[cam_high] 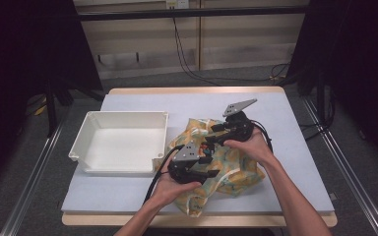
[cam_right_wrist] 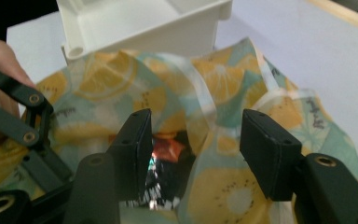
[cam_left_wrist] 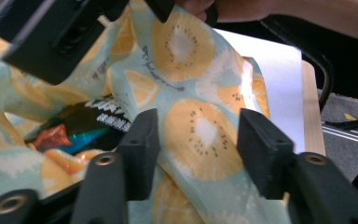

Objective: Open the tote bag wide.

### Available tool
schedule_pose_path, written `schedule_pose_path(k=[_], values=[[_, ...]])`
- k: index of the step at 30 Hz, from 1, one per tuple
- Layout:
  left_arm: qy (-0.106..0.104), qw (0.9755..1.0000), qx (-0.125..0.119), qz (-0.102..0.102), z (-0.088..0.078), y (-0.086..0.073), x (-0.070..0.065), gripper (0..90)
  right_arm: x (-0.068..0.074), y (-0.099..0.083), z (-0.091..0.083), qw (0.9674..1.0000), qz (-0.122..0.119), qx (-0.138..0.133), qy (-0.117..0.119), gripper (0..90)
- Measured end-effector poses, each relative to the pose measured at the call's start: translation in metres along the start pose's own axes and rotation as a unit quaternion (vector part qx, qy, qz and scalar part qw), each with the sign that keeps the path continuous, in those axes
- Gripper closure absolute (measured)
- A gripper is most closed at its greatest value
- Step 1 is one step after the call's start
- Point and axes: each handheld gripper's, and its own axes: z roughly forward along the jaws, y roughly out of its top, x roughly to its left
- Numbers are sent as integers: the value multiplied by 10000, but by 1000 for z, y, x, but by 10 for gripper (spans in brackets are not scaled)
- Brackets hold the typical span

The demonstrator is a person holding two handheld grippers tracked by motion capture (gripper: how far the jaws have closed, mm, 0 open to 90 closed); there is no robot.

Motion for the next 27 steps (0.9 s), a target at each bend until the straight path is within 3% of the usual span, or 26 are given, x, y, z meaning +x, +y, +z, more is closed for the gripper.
schedule_pose_path(k=[7,10,14,15,18,19,21,27], values=[[77,9999,122,64,4,-4,1,644,-2,-23,-6,9994,56,278,-182,426],[60,9999,112,6,6,-5,2,804,-4,-33,-4,9991,126,319,-255,501],[-33,9999,103,-11,6,-4,1,900,-6,-41,-12,9993,272,9,-260,838],[-70,9999,100,-4,5,-4,0,900,-7,-42,-15,9991,314,-55,-279,885],[-247,9997,58,64,2,-1,-8,900,-10,-43,-25,9977,452,-259,-444,900],[-299,9995,24,48,1,0,-12,900,-14,-43,-36,9957,561,-474,-571,900],[-484,9987,-12,161,-2,2,-19,900,-19,-45,-48,9931,687,-649,-694,900],[-631,9976,-158,251,-6,7,-32,900,-28,-50,-67,9895,795,-784,-922,900]])
